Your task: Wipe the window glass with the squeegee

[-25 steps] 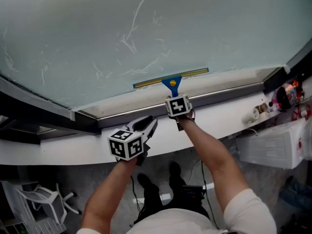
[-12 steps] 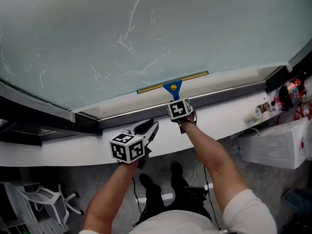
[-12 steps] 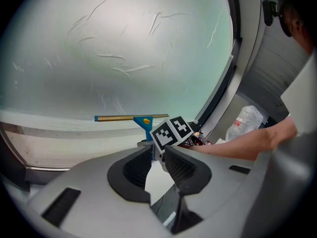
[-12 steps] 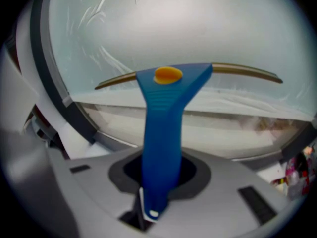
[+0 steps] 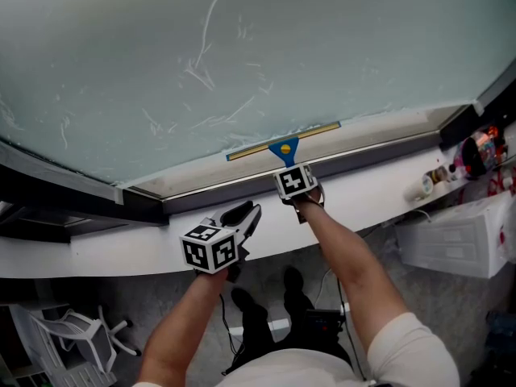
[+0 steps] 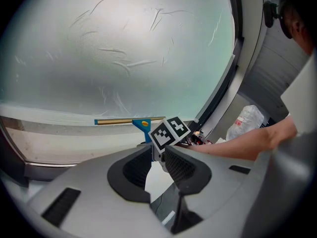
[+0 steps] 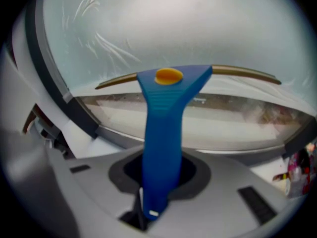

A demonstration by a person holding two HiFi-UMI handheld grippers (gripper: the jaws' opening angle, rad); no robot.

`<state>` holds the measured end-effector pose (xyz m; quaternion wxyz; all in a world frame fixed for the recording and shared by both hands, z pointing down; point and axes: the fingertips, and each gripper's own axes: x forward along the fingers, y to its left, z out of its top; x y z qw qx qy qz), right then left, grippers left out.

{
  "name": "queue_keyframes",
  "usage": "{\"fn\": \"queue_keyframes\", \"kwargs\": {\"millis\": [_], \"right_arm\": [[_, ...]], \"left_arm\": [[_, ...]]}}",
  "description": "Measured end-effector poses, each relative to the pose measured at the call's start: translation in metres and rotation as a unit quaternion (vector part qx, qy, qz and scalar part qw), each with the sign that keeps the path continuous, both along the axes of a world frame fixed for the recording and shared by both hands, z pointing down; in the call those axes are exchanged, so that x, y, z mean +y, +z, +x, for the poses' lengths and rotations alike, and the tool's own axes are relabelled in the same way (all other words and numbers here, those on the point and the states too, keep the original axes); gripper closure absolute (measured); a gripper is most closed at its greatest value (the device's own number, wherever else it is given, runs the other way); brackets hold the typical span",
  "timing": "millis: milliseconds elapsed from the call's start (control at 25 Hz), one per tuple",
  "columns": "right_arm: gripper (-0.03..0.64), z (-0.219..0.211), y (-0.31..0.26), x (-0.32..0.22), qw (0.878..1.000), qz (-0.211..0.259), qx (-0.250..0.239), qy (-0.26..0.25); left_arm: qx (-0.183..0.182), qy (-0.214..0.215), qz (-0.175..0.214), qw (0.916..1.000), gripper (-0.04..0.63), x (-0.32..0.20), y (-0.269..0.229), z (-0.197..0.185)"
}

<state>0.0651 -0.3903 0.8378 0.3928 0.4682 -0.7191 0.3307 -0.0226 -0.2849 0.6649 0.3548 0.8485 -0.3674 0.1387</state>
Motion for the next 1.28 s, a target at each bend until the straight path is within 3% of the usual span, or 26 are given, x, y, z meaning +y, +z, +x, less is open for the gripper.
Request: {"fn": "queue_keyframes", "kwargs": {"millis": [240,800,1120,1280], "right_arm": [[0.515,0.014,0.009,0.009,0.999,-0.005,0.033,-0.018],[0.525,0.032,-0.015,0.063,0.998,0.007,0.013,-0.060],[0.523,0.042,-0.050,0.118,0.998,-0.014,-0.047,-0.028],[0.523,0.060,-0.069,0.146,0.999,-0.012,-0.048,0.012]], "left_arm": [[0.003,-0.003,-0.002,1.0000,0.488,0.001,0.003,0.004],[0.025,-0.005,0.005,0.9997,0.488,0.018,-0.006,0.039],[0.050,-0.013,0.021,0.9984,0.488,0.041,-0.033,0.050],[0.064,-0.002,0.045,0.9969,0.488,0.059,-0.058,0.051]]}}
